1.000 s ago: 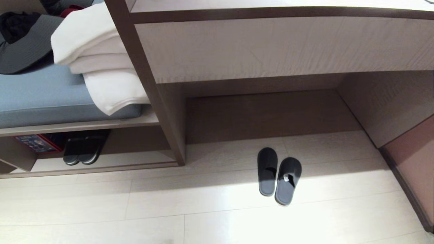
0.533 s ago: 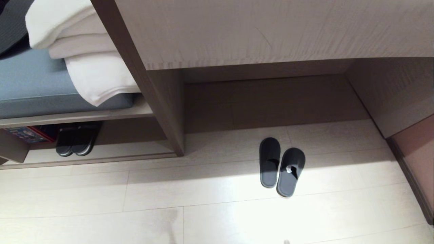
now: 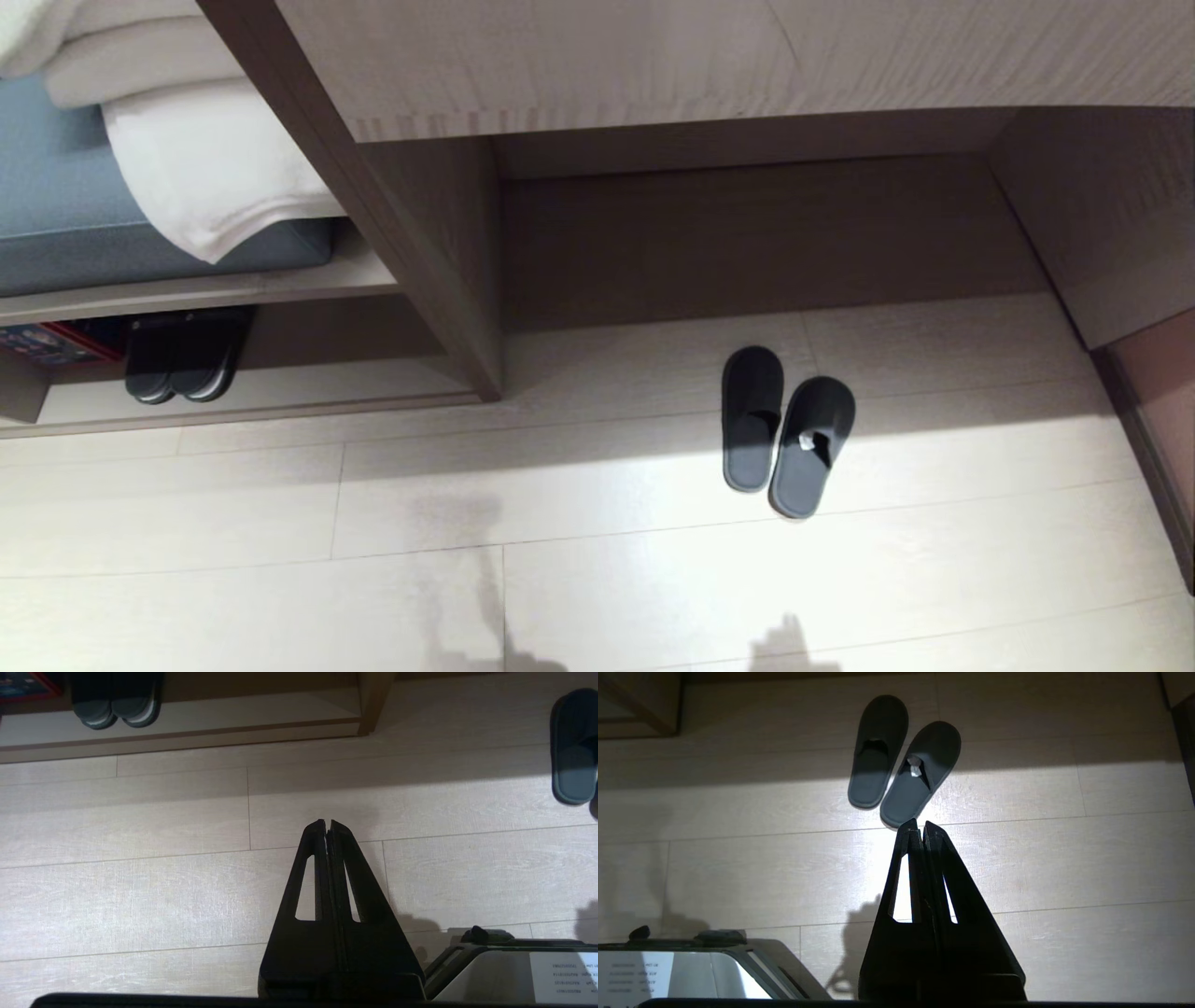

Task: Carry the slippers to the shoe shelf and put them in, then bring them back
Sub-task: Pick up the slippers on the floor

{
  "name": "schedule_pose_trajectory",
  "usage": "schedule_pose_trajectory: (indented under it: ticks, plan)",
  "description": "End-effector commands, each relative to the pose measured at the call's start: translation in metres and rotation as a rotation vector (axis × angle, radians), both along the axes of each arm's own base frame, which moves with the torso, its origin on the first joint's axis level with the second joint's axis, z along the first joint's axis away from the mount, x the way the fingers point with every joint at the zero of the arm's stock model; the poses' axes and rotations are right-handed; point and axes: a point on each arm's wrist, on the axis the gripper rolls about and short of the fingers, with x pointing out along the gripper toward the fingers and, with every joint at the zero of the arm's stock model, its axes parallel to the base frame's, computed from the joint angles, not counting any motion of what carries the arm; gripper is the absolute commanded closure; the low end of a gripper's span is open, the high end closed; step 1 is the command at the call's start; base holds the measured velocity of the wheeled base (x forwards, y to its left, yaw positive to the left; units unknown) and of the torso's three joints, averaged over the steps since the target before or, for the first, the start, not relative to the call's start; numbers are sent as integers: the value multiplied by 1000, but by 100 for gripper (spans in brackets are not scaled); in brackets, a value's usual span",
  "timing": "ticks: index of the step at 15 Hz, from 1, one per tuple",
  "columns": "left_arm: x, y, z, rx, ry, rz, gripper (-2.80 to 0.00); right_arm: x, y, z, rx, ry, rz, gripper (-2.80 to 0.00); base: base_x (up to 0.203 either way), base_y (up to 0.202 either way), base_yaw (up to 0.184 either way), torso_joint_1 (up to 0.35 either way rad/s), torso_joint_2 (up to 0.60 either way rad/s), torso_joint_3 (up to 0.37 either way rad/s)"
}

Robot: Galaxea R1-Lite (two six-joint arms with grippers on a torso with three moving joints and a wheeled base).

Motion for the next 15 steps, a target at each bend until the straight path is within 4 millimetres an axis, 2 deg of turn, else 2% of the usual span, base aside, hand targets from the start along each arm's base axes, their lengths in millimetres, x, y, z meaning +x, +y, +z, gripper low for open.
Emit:
schedule_pose_trajectory:
  ticks: [1, 15]
  plan:
    - [0, 0, 0, 0, 0, 0, 0, 0, 0, 0, 0, 1, 0, 0, 0, 0, 0, 2, 2, -199]
    - [0, 0, 0, 0, 0, 0, 0, 0, 0, 0, -8, 2, -2, 0, 0, 0, 0, 3, 4, -195]
